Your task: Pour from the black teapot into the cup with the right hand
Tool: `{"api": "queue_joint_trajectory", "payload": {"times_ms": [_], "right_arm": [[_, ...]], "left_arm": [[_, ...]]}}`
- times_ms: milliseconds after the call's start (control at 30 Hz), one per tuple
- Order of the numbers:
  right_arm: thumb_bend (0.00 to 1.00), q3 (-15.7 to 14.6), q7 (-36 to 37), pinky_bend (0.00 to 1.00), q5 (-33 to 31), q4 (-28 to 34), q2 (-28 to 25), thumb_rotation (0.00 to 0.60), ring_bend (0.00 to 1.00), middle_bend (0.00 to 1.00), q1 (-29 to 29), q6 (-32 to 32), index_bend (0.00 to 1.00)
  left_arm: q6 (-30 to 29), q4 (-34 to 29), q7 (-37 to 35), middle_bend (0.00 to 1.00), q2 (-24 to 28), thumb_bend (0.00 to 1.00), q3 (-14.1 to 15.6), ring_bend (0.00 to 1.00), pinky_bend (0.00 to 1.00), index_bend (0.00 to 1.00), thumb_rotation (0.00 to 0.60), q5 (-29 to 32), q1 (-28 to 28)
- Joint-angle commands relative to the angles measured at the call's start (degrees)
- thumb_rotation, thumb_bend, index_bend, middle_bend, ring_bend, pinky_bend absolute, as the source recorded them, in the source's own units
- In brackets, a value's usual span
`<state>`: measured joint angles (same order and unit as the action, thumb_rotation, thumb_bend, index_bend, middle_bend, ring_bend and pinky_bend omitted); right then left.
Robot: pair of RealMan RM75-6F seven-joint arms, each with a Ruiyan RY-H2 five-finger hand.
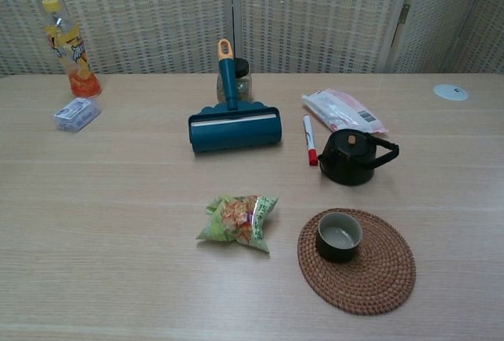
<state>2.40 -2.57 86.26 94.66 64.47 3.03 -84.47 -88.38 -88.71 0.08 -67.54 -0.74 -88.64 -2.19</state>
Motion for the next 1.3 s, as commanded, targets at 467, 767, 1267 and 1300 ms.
{"api": "queue_joint_trajectory", "payload": {"times_ms": [467, 767, 1267, 1300], "right_arm": [[0.00, 0.0, -1.7, 0.08, 2.0, 1.0, -0.1, 0.600, 0.14, 0.27, 1.9, 1.6, 0.15], [0.00, 1.2, -5.2, 0.06, 2.9, 4.1, -1.1, 0.600, 0.19, 0.34, 6.4, 6.6, 0.31], [0.00, 4.6, -6.6, 0.06, -1.8, 4.5, 1.9, 0.600, 0.32, 0.41, 17.2, 20.3, 0.40], [0.00, 4.7, -6.8, 0.06, -2.1, 4.3, 2.3, 0.600, 0.33, 0.41, 17.8, 21.0, 0.40]], "left_arm": [[-0.2, -0.2, -0.1, 0.09, 0.3, 0.18, 0.1, 0.12, 0.04, 0.28, 0.600, 0.0, 0.2], [-0.3, 0.0, -0.2, 0.09, 0.1, 0.18, 0.1, 0.12, 0.04, 0.28, 0.600, -0.1, 0.3], [-0.6, 0.6, -0.6, 0.09, -0.3, 0.18, 0.1, 0.12, 0.04, 0.28, 0.600, 0.1, 0.6], [-0.7, 0.6, -0.6, 0.09, -0.3, 0.18, 0.1, 0.12, 0.04, 0.28, 0.600, 0.1, 0.6]]}}
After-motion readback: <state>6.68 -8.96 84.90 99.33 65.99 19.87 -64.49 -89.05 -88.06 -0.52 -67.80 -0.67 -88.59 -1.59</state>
